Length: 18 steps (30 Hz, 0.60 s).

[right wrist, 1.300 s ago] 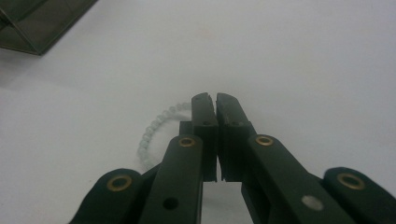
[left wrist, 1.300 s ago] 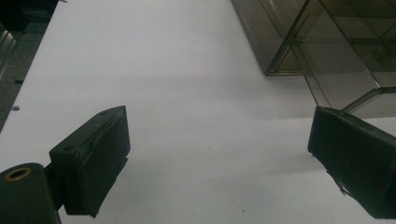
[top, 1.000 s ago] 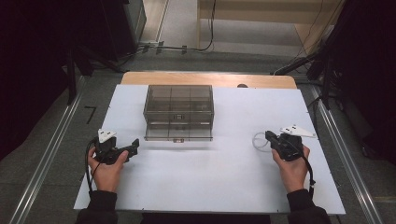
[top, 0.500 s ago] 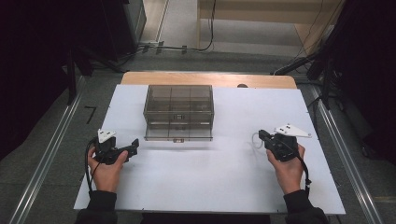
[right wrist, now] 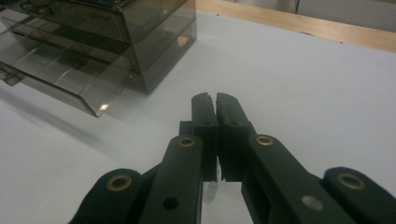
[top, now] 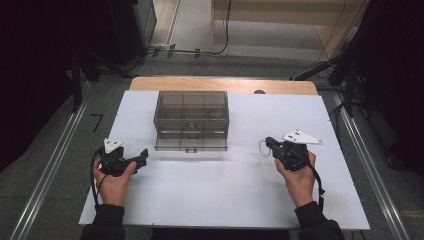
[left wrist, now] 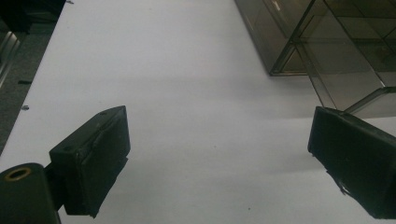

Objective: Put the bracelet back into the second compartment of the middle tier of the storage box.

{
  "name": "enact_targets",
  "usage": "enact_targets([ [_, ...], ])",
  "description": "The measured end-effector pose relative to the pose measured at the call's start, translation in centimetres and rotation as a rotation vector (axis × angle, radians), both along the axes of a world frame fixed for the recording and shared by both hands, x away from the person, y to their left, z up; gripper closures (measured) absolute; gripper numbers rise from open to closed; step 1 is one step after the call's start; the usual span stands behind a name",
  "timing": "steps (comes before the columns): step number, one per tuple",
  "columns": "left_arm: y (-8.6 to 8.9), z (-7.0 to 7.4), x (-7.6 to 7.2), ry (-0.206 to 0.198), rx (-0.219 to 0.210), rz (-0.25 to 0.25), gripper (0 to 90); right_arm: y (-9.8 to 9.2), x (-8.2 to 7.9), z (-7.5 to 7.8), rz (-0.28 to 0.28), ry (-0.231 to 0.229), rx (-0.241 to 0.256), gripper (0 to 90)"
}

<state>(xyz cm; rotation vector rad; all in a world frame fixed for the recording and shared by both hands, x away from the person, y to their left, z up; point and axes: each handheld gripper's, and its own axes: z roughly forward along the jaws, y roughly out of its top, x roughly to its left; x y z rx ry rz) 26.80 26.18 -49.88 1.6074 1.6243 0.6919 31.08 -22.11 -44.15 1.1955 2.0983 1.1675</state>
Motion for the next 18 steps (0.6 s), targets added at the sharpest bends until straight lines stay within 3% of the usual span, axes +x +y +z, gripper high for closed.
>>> enact_targets([
  [18, 0.1, 0.0, 0.0, 0.000, -0.001, 0.001, 5.7, 3.6, 0.2, 1.6, 0.075, -0.032, 0.041, 85.0],
])
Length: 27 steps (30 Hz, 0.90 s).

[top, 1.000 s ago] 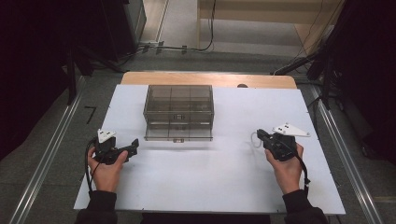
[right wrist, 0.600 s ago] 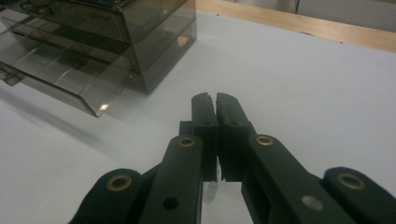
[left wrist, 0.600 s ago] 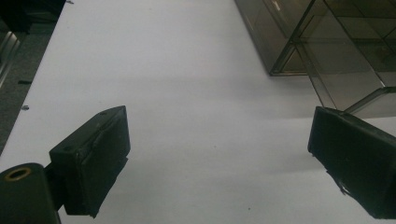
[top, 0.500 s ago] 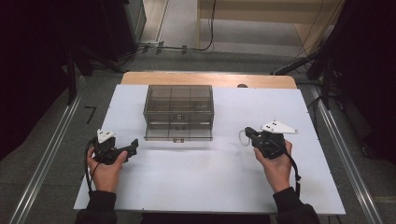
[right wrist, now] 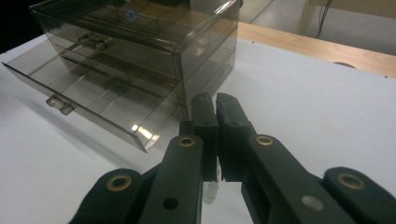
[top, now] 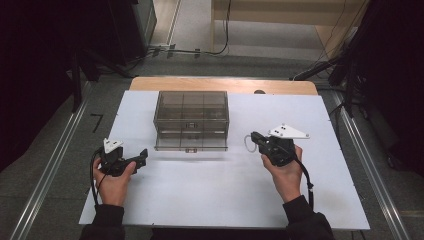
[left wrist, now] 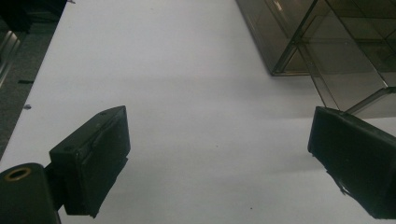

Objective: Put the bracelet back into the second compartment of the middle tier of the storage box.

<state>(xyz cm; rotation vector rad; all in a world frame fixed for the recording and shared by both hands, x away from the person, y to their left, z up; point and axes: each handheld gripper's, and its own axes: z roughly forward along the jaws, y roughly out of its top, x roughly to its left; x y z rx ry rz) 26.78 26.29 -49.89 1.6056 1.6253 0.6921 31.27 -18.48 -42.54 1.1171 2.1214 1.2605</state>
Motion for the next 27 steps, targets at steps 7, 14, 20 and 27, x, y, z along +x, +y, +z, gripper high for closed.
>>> enact_targets([
  [7, 0.0, 0.0, 0.0, -0.001, -0.003, 0.001, 5.7, 1.3, -0.1, 0.7, 0.033, -0.007, -0.005, 85.0],
  [14, 0.0, 0.0, 0.0, -0.002, -0.005, -0.001, 5.7, 2.6, -0.1, 1.1, 0.057, -0.018, 0.001, 85.0],
  [20, 0.2, 0.0, 0.0, 0.000, -0.007, 0.001, 5.7, 3.5, 0.0, 1.3, 0.073, -0.020, 0.000, 85.0],
  [27, 0.1, 0.0, 0.1, 0.000, -0.005, -0.001, 5.7, 4.5, 0.0, 1.5, 0.093, -0.021, 0.003, 85.0],
])
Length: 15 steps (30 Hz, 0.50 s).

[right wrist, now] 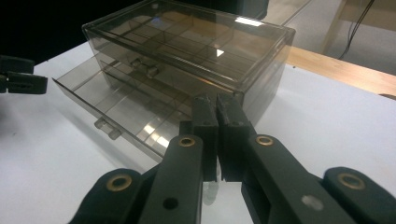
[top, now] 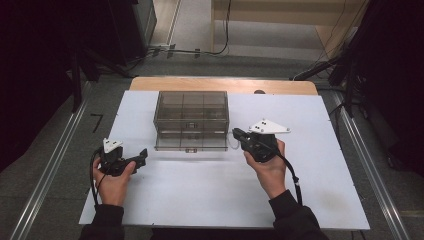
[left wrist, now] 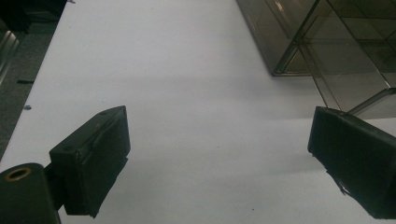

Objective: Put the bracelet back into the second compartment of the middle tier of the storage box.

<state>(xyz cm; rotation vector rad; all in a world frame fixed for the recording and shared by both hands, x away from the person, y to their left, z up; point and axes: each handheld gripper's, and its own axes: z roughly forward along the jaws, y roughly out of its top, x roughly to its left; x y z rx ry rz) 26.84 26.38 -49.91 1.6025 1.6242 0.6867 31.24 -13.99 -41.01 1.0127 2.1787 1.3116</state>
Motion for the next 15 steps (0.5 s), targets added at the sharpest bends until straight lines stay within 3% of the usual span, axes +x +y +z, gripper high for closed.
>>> enact_targets([
  [15, 0.1, 0.0, 0.0, -0.003, -0.001, -0.001, 5.7, 2.2, 0.0, 0.5, 0.037, -0.009, 0.000, 85.0],
])
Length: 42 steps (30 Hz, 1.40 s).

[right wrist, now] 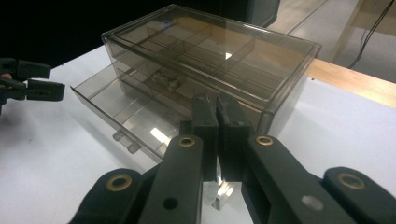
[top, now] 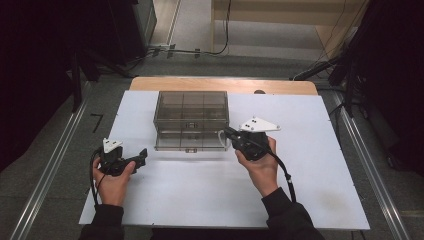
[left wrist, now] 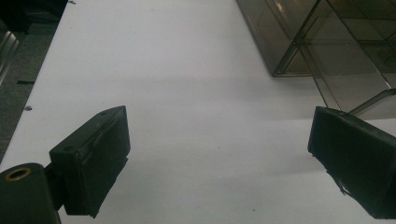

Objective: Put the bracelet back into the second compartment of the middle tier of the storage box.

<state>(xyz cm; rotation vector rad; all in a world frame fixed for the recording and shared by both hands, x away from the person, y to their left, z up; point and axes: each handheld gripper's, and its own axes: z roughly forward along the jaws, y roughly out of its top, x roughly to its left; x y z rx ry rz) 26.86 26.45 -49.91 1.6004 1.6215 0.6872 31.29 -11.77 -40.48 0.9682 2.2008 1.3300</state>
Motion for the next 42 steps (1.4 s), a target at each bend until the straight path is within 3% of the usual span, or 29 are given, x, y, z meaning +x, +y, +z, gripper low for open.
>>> enact_targets([
  [18, 0.1, 0.0, 0.1, -0.003, -0.001, -0.004, 5.7, 3.5, 0.9, -0.1, 0.039, 0.002, 0.007, 85.0],
  [31, 0.1, -0.1, 0.2, -0.004, -0.006, -0.011, 5.7, 6.1, 1.8, -1.0, 0.063, 0.019, 0.004, 85.0],
  [42, 0.1, -0.1, 0.2, -0.006, -0.006, -0.011, 5.7, 8.0, 2.1, -1.5, 0.096, 0.001, 0.000, 85.0],
])
